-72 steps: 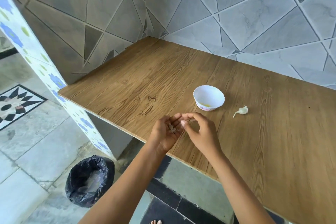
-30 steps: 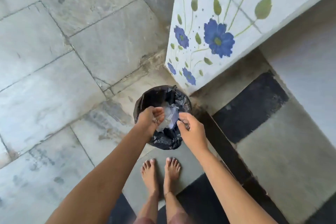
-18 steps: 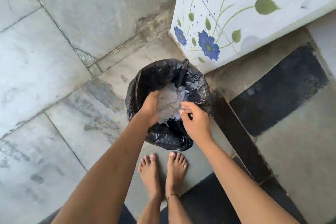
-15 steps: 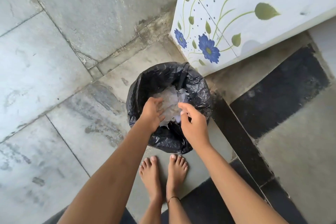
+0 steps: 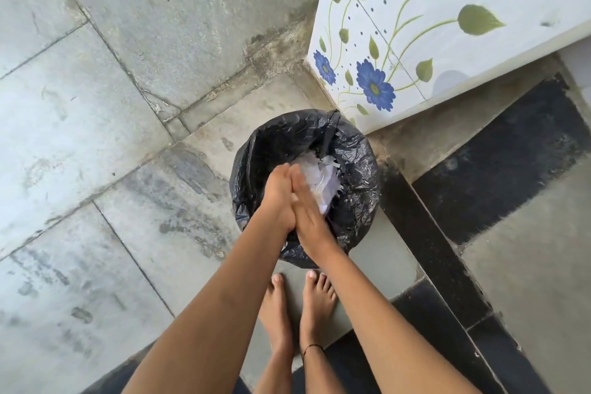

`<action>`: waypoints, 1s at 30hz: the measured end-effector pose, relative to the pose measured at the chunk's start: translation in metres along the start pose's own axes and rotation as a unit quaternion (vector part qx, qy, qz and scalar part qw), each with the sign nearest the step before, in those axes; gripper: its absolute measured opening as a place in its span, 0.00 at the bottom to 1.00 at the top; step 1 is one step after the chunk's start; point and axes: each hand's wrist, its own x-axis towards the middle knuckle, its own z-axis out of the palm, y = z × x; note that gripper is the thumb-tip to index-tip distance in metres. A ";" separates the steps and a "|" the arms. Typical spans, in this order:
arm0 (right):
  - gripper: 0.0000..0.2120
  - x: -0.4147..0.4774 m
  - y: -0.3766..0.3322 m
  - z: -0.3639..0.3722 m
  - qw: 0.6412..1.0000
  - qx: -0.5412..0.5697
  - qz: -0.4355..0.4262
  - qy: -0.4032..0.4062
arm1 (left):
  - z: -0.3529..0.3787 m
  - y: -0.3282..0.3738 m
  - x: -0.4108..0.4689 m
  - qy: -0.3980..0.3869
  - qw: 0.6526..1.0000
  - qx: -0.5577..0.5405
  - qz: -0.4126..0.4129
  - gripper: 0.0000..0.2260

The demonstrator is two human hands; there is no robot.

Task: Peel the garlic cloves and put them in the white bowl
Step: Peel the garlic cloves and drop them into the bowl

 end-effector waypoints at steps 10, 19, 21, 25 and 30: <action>0.21 -0.033 -0.034 -0.031 0.989 -0.033 0.075 0.123 | -0.006 0.012 -0.055 0.020 0.992 0.100 0.076 0.15; 0.21 -0.169 -0.165 -0.083 0.981 -0.096 -0.003 0.167 | 0.019 0.023 -0.236 0.028 0.955 0.227 0.188 0.10; 0.21 -0.223 -0.203 -0.102 0.970 -0.116 -0.038 0.209 | 0.035 0.025 -0.301 0.027 0.928 0.283 0.241 0.09; 0.20 -0.339 -0.261 -0.145 0.933 -0.147 -0.114 0.308 | 0.067 0.016 -0.425 -0.018 0.838 0.411 0.359 0.12; 0.23 -0.471 -0.295 -0.196 0.846 -0.207 -0.228 0.435 | 0.116 -0.008 -0.547 -0.107 0.655 0.541 0.517 0.18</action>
